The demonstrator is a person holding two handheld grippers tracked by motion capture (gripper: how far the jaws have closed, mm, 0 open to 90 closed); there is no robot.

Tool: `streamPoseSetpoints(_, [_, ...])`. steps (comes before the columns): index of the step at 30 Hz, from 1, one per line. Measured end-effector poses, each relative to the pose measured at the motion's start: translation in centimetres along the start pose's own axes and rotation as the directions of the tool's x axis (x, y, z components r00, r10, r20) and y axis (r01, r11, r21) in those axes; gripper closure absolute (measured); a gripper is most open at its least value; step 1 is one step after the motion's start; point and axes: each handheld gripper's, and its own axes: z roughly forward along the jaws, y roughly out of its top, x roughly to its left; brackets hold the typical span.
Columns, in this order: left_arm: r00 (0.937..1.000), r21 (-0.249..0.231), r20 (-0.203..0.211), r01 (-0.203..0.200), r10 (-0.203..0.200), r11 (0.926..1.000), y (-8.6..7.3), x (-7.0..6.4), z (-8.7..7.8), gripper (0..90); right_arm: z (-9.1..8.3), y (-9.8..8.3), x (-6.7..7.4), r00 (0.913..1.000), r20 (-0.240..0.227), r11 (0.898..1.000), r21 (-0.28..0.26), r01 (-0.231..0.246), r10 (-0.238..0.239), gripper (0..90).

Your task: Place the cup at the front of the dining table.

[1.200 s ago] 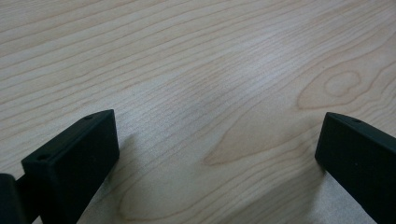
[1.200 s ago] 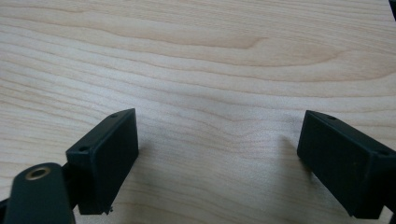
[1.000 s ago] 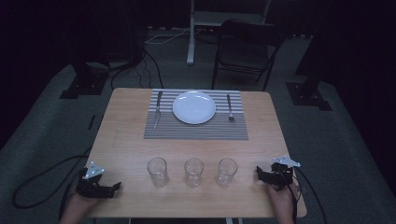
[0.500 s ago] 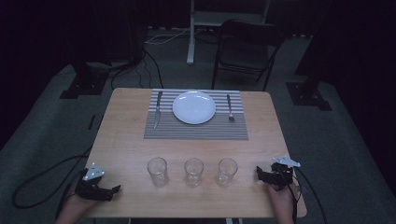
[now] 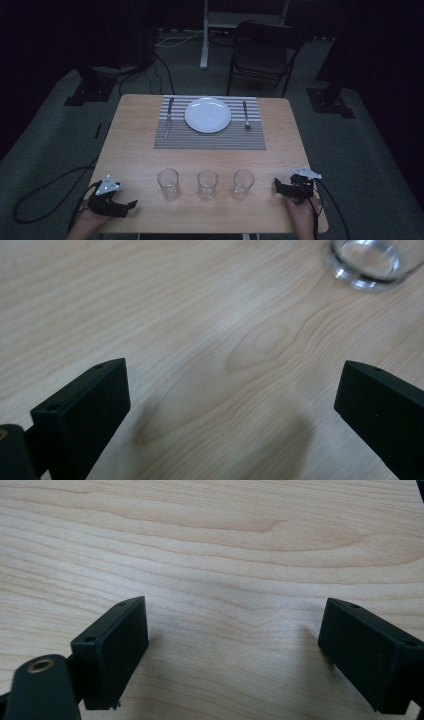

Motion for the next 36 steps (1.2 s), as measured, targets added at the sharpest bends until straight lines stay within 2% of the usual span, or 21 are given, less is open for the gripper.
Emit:
streamPoseSetpoints(4, [0.9999, -0.025, 0.012, -0.001, 0.002, 0.9997, 0.5, -0.5, 0.0, 1.8, 0.0, 0.0, 0.0, 1.0, 0.0, 1.0, 0.0, 0.0, 0.0, 12.3])
streamPoseSetpoints(5, [0.9996, -0.02, 0.027, -0.004, 0.005, 0.9998, 0.7, -0.6, 0.1, 1.8, 0.0, 0.0, 0.0, 1.0, 0.0, 1.0, 0.0, 0.0, 0.0, 12.3])
streamPoseSetpoints(6, [0.9998, -0.026, 0.018, -0.004, 0.005, 0.9997, 0.8, -0.7, 0.1, 1.8, 0.0, 0.0, 0.0, 1.0, 0.0, 1.0, 0.0, 0.0, 0.0, 12.3])
streamPoseSetpoints(8, [0.9992, -0.03, 0.04, -0.003, 0.004, 0.9995, 1.0, -0.8, 0.2, 1.8, 0.0, 0.0, 0.0, 1.0, 0.001, 1.0, 0.0, 0.0, 0.0, 12.3])
streamPoseSetpoints(9, [0.9994, -0.037, 0.035, -0.002, 0.003, 0.9993, 1.2, -1.0, 0.3, 1.8, 0.0, 0.0, 0.0, 1.0, 0.0, 1.0, 0.0, 0.0, 0.0, 12.3])
streamPoseSetpoints(14, [0.9979, -0.067, 0.063, -0.014, 0.018, 0.9977, 2.1, -1.8, 0.4, 1.8, 0.0, 0.0, 0.0, 1.0, 0.0, 1.0, 0.0, 0.0, 0.0, 12.3])
streamPoseSetpoints(18, [0.9953, -0.059, 0.088, -0.034, 0.039, 0.9977, 2.8, -2.6, 0.8, 1.9, 0.0, 0.0, 0.0, 1.0, 0.0, 1.0, 0.0, 0.0, 0.0, 12.3])
streamPoseSetpoints(19, [0.9958, -0.06, 0.082, -0.035, 0.04, 0.9976, 2.9, -2.8, 1.0, 1.9, 0.0, 0.0, 0.0, 1.0, 0.0, 1.0, 0.0, 0.0, 0.0, 12.3])
streamPoseSetpoints(23, [0.9914, -0.061, 0.118, -0.05, 0.057, 0.9969, 3.6, -3.5, 1.3, 1.8, 0.0, 0.0, 0.0, 1.0, 0.003, 1.0, 0.001, -0.004, 0.004, 12.3])
streamPoseSetpoints(28, [0.9899, -0.064, 0.123, -0.063, 0.071, 0.996, 4.3, -4.1, 1.9, 1.9, 0.0, 0.0, 0.0, 1.0, 0.003, 1.0, 0.0, -0.003, 0.003, 12.3])
streamPoseSetpoints(29, [0.9865, -0.058, 0.14, -0.076, 0.084, 0.9954, 4.6, -4.4, 2.2, 1.9, 0.0, 0.0, 0.0, 1.0, 0.003, 1.0, 0.0, -0.004, 0.004, 12.3])
streamPoseSetpoints(36, [0.9786, -0.058, 0.18, -0.091, 0.1, 0.9942, 5.8, -5.0, 3.5, 1.9, 0.0, 0.0, 0.0, 1.0, 0.003, 1.0, 0.0, -0.004, 0.004, 12.3])
